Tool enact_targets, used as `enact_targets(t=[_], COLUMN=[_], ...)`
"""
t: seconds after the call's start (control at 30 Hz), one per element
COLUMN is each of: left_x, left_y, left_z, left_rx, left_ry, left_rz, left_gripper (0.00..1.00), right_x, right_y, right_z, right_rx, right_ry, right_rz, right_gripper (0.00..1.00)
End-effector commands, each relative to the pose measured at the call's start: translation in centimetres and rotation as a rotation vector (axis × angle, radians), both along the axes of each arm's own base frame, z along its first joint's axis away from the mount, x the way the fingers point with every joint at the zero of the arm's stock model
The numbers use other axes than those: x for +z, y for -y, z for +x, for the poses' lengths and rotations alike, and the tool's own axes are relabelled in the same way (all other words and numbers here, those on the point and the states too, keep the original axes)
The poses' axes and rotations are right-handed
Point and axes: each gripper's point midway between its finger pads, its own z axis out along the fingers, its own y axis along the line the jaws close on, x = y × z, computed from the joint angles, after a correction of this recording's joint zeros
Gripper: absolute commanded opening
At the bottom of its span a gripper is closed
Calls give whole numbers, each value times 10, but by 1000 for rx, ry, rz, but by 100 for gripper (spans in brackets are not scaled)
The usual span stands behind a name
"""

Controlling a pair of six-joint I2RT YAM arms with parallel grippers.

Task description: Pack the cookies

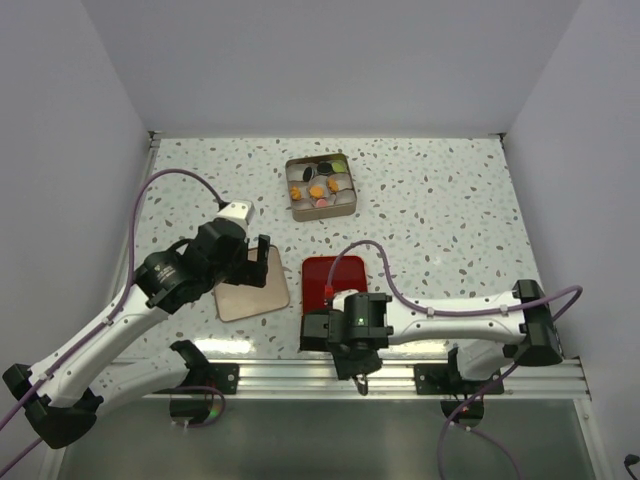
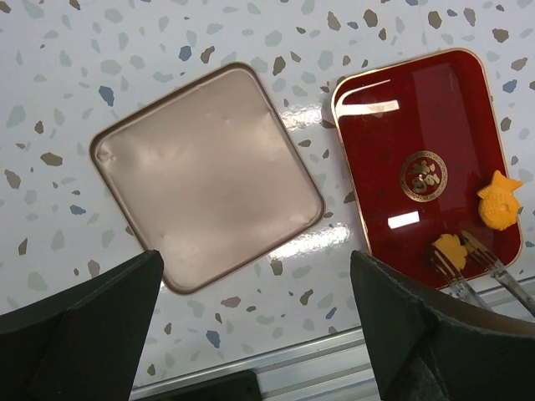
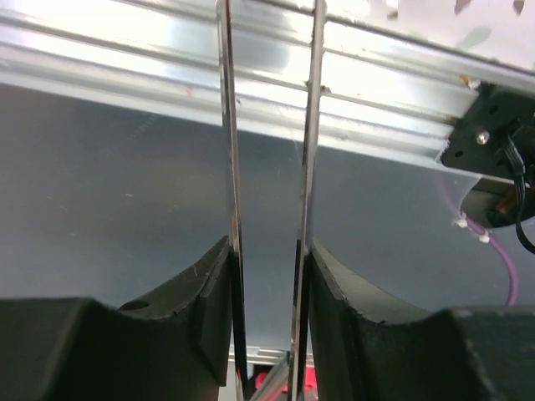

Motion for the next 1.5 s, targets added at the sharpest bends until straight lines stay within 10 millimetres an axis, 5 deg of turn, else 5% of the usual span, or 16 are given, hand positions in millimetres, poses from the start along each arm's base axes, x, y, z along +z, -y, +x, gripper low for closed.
enact_targets(t=[0.0, 0.3, 0.53, 0.67, 0.97, 1.47], left_x=[8, 16, 23, 25, 29, 22], left_y=[-2, 2, 2, 1, -5, 3], left_z=[2, 9, 15, 19, 28, 37], left_rx=[21, 24, 38, 55, 100, 126], left_ry=[26, 39, 54, 62, 77, 56], left_rz=[-16, -12, 0, 13, 54, 62], left_gripper=[100, 100, 100, 100, 100, 100], right_x=[33, 107, 122, 110, 72, 33], right_y=[4, -20, -26, -16, 1, 11], right_z=[33, 167, 268, 320, 359, 371], right_rx=[-29, -118, -155, -191, -192, -186], right_ry=[108, 298, 352, 334, 269, 203], right_rz=[5, 166, 172, 166, 130, 86], right_gripper=[38, 36, 36, 36, 35, 39])
